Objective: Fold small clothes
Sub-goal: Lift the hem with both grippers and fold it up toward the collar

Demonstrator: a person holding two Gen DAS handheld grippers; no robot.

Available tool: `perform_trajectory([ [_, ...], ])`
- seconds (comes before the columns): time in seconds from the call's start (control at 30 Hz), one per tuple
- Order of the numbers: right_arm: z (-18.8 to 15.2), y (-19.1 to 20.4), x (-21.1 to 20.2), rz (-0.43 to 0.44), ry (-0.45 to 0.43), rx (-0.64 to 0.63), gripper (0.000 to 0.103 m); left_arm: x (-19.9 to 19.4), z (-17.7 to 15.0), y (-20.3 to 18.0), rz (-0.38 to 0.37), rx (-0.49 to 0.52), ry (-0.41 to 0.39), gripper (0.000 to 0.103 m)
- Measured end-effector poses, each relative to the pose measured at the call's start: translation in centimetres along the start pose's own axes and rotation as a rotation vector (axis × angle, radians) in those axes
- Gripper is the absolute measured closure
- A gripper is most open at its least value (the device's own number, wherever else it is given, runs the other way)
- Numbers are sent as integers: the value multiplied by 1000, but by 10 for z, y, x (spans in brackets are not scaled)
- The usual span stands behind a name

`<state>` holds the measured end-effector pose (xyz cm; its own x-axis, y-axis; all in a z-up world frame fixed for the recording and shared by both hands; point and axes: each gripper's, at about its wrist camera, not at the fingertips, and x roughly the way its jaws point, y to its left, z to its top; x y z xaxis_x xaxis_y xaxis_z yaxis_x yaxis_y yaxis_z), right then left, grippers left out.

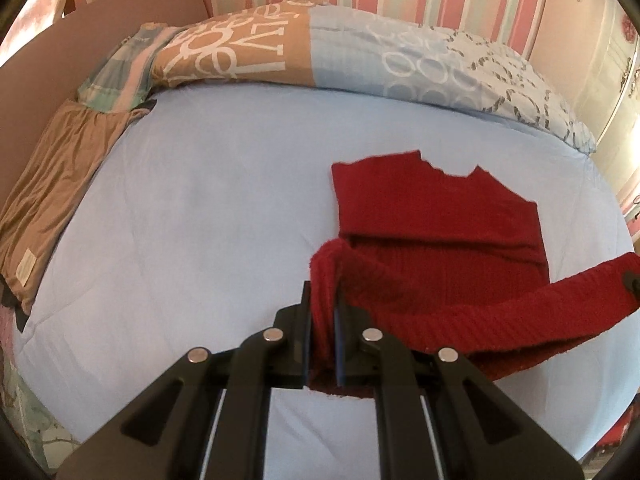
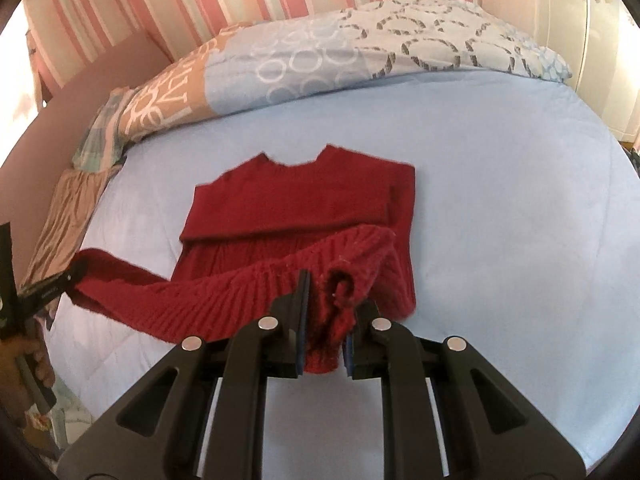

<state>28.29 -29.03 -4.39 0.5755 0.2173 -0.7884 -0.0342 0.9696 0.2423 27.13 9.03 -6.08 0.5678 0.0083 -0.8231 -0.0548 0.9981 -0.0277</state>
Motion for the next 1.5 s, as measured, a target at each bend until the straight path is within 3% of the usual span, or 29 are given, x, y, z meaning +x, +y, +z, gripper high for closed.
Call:
perform_trajectory([
  [0.4, 56, -20, 54, -8, -33, 111, 89, 61, 78, -15, -13, -9, -45, 95],
  [0.83, 83, -43, 127, -42, -11, 245, 89, 138, 120, -32, 13, -66, -5, 95],
  [1.07, 101, -69, 186, -54, 68, 276, 89, 194, 146, -35, 59, -68, 17, 95],
  [1.3, 121, -74, 226, -85, 98, 251, 89, 246, 163, -48, 139, -3, 36, 95],
  [1.5, 134, -89, 255, -69, 153, 338, 87, 274, 173, -48, 155, -19, 82, 94],
])
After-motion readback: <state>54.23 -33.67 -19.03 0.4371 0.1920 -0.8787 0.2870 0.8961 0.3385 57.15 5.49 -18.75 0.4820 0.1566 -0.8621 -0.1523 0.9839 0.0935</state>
